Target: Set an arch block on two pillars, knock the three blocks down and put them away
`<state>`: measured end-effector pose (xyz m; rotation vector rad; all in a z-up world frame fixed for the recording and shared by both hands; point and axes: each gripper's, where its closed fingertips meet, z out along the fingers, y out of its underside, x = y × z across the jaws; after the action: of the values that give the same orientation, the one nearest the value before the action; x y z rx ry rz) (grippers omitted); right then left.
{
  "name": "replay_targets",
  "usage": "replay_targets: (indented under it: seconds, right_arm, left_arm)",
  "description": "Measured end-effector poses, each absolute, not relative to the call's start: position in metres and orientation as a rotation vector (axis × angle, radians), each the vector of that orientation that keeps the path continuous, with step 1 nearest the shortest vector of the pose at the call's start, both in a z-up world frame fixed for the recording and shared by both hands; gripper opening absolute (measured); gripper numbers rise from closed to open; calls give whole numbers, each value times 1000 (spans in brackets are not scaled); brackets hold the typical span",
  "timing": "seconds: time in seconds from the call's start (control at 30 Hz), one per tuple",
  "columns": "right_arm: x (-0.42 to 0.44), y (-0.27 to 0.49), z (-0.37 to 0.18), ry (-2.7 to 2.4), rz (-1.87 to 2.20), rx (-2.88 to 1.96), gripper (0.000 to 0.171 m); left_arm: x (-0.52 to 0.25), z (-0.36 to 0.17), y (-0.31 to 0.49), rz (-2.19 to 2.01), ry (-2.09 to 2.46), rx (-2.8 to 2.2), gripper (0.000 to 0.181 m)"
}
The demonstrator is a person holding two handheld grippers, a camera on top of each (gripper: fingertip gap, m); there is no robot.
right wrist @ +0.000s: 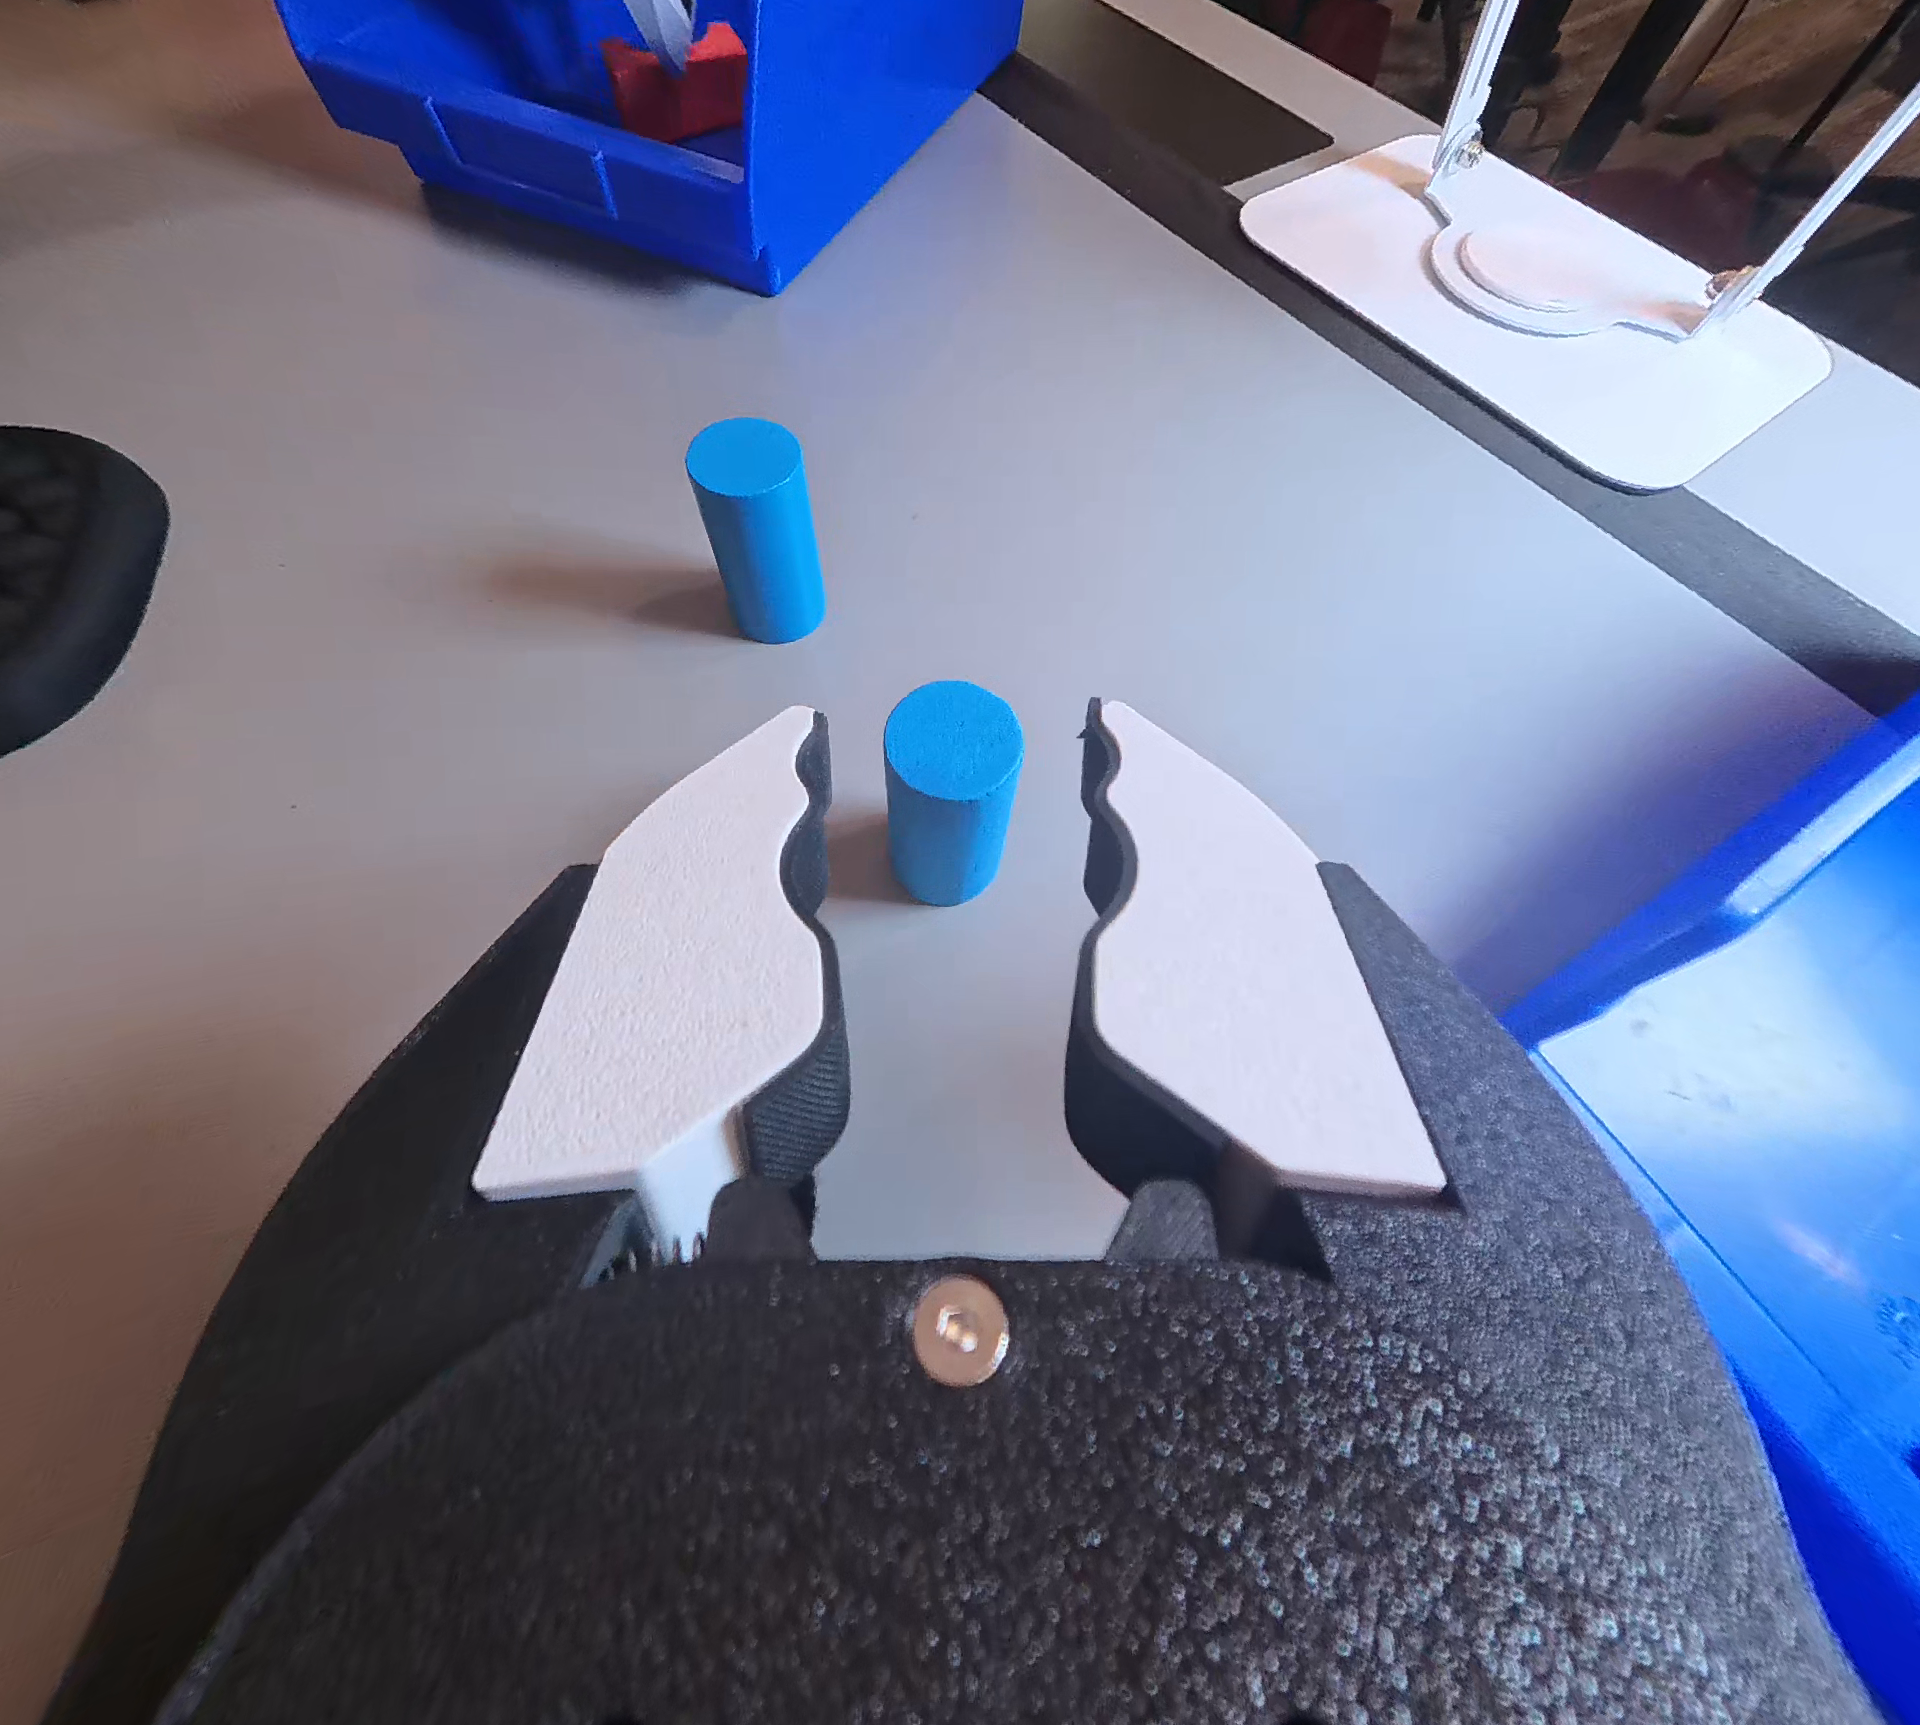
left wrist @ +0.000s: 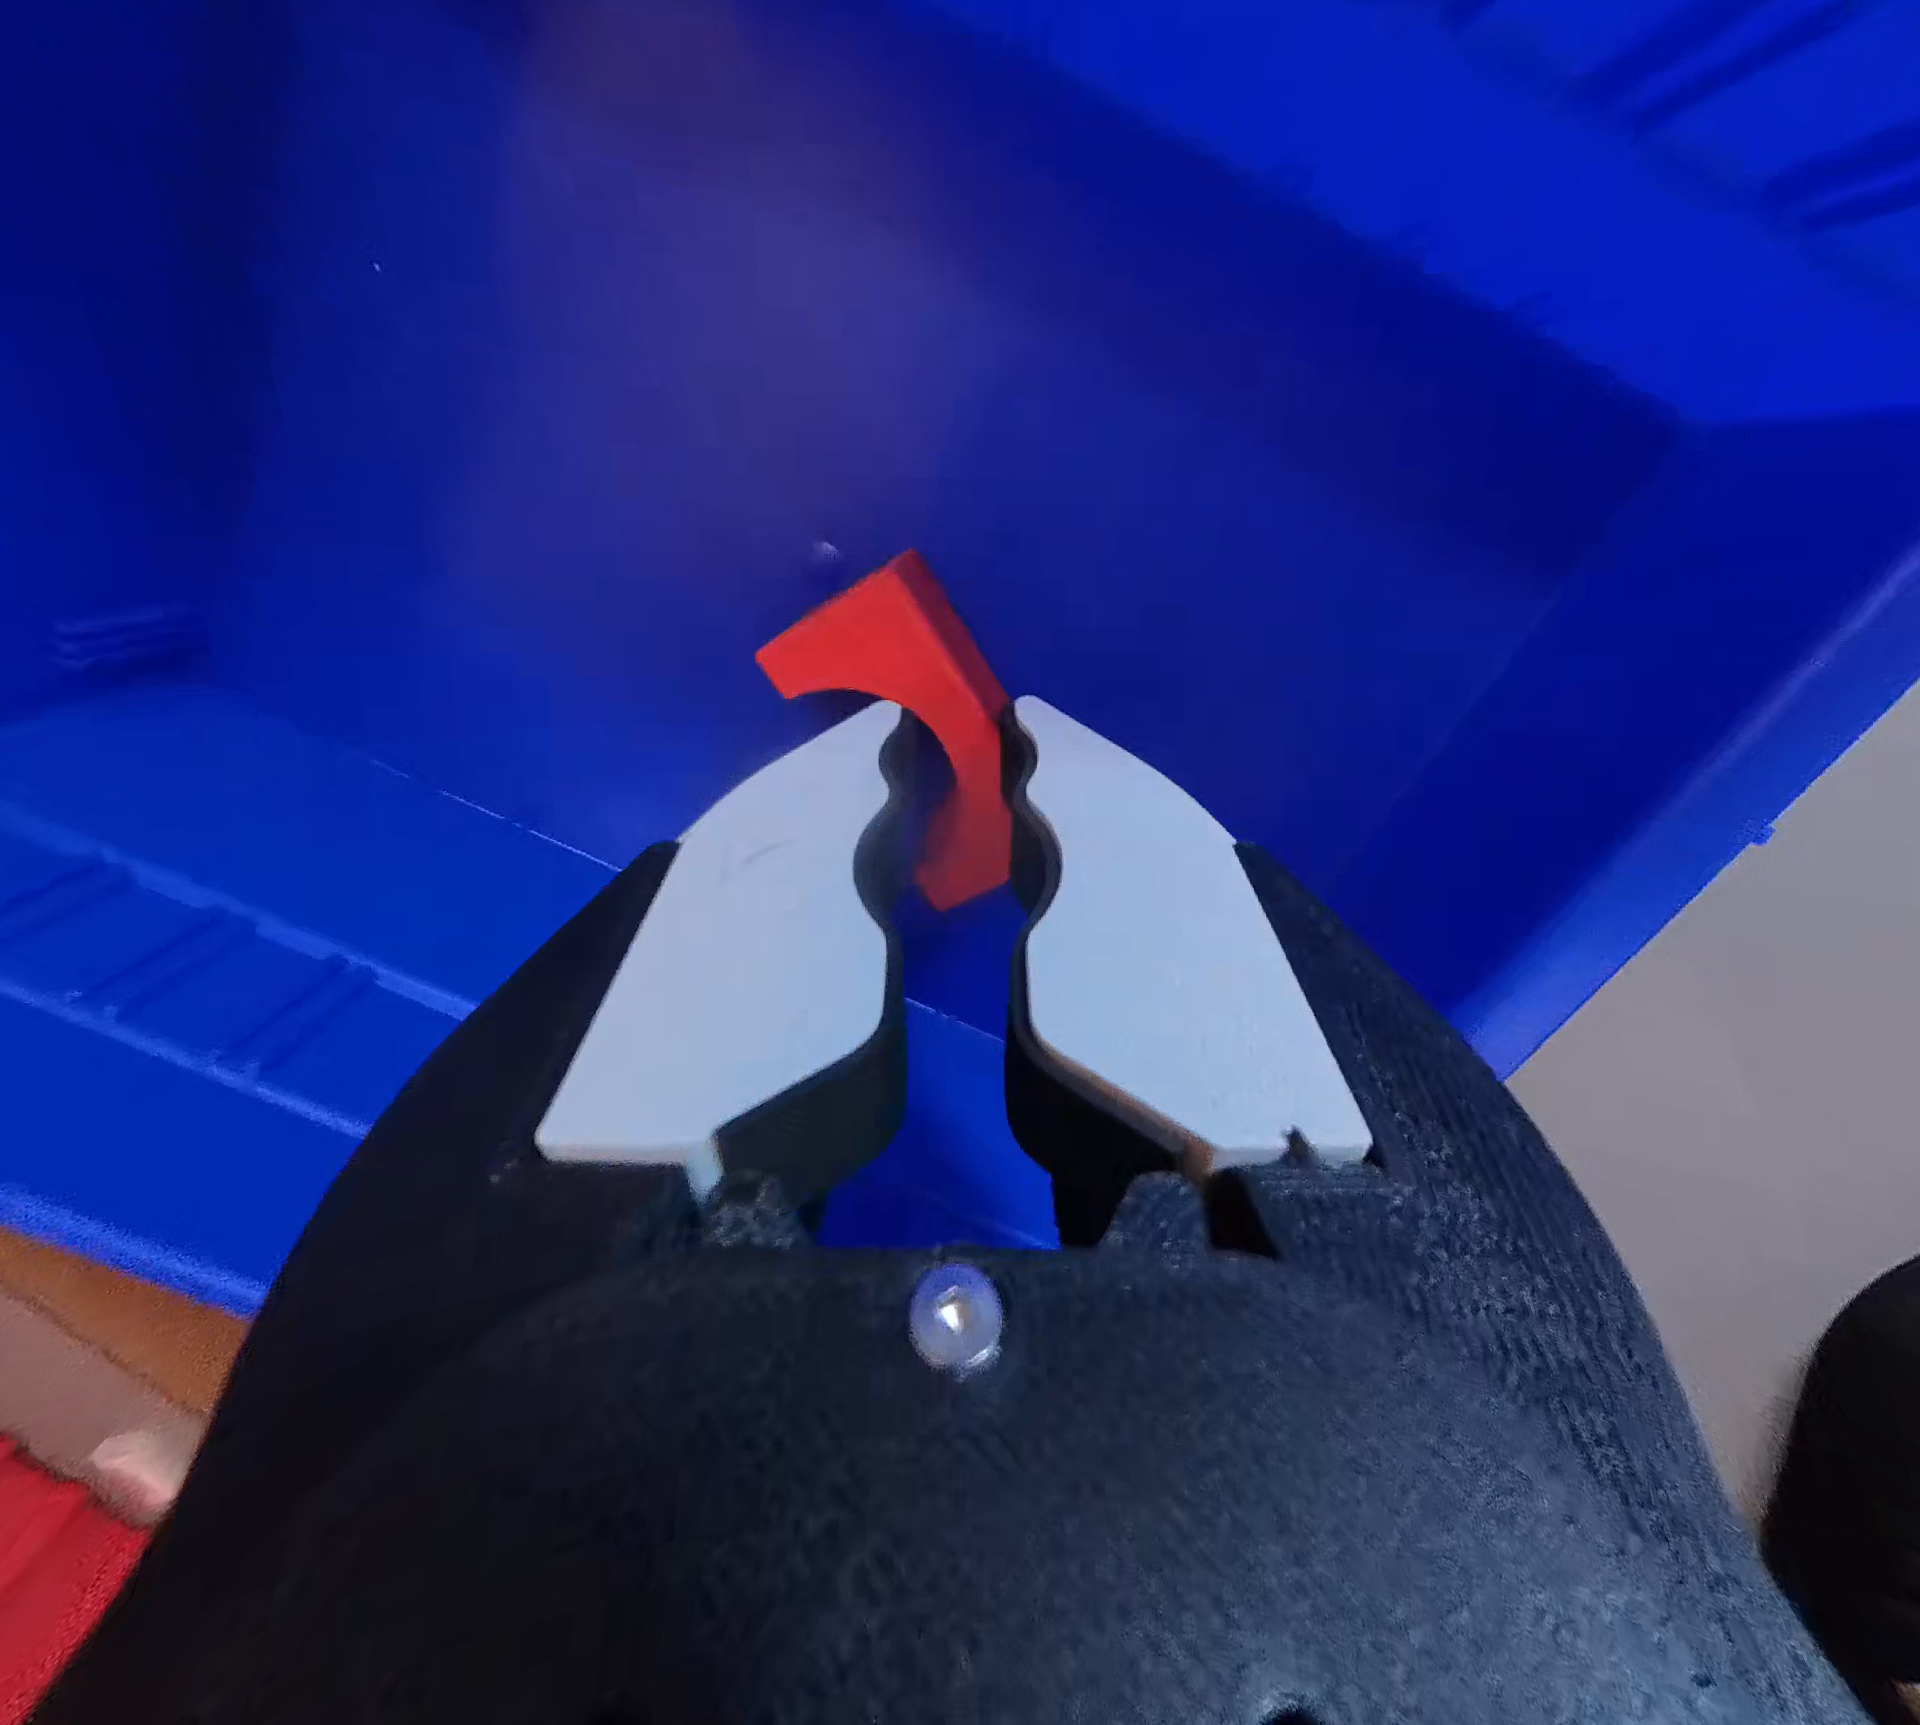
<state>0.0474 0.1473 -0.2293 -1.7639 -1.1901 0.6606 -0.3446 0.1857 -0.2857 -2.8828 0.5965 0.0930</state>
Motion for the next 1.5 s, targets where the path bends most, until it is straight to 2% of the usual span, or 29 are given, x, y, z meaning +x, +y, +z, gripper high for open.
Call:
replay_targets:
  seconds: [0.03,0.13,0.27,0.3,0.37,0.4,0.47,0.6,0.7,0.77,0.9,1.0,1.03,1.07,1.17,1.27,1.37,1.5]
  right_arm:
    - [47,147,-229,-1190,660,-1763,47]
    - [47,146,-227,-1189,660,-1755,47]
    - [45,144,-228,-1191,672,-1759,46]
    - [45,144,-228,-1193,672,-1759,46]
    - [45,144,-229,-1196,665,-1756,46]
    - [45,144,-228,-1195,661,-1752,45]
    - [46,144,-224,-1182,657,-1731,44]
    - [38,139,-206,-1129,729,-1662,44]
    - [22,123,-183,-1055,863,-1592,44]
    - [6,106,-168,-1004,984,-1548,46]
    - [-28,78,-151,-892,1192,-1520,57]
    - [-48,68,-159,-847,1221,-1561,60]
    - [-52,66,-163,-845,1219,-1572,55]
    - [-54,64,-166,-862,1218,-1571,39]
    - [-51,64,-175,-918,1216,-1603,35]
    - [-45,65,-175,-1004,1192,-1609,35]
    - [-36,54,-176,-1259,1027,-1504,35]
    - [-33,26,-187,-1574,725,-1241,35]
  left_arm:
    - [-344,-286,186,130,635,-2879,14]
    - [-349,-283,188,295,684,-2848,17]
    - [-348,-290,186,244,634,-2891,39]
    - [-351,-295,185,262,628,-2914,39]
    - [-354,-305,185,287,672,-2931,13]
    - [-354,-303,187,307,709,-2903,13]
    - [-338,-284,194,245,742,-2774,13]
    - [-273,-204,194,40,783,-2294,13]
    - [-211,-157,164,-27,842,-1945,13]
    - [-168,-144,136,-14,908,-1757,13]
    - [-100,-157,94,66,985,-1562,13]
    - [-65,-174,79,129,1019,-1479,13]
    - [-56,-182,75,147,1048,-1477,13]
    - [-50,-191,73,176,1085,-1483,13]
    - [-42,-200,69,173,1090,-1470,13]
    - [-38,-204,65,19,1124,-1493,19]
    - [-39,-199,56,-240,1140,-1537,43]
    - [-34,-203,30,-604,1252,-1565,43]
